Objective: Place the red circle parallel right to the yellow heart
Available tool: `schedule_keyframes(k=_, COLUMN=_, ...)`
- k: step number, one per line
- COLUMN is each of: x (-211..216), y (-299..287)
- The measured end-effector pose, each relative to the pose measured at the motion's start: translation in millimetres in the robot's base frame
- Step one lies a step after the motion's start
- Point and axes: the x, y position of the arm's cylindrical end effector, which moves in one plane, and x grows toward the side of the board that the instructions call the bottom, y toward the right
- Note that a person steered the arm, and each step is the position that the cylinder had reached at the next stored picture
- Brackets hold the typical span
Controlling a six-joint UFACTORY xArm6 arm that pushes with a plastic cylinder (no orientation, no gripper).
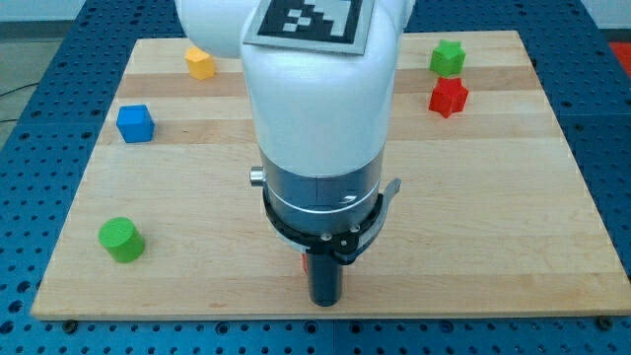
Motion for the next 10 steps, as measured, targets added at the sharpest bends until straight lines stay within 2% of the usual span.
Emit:
schedule_keyframes(k=2, x=5.3, y=-18.8)
schedule_keyframes(k=4, x=-30.7, y=-48.6)
schedule_keyframes(k=6, x=-45.6, y=75.2)
schedule_keyframes(k=7, x=-27.9, y=119.7)
schedule_keyframes(k=8, x=-30.9, y=120.4)
schedule_keyframes(k=10, x=-102.2, y=111.8)
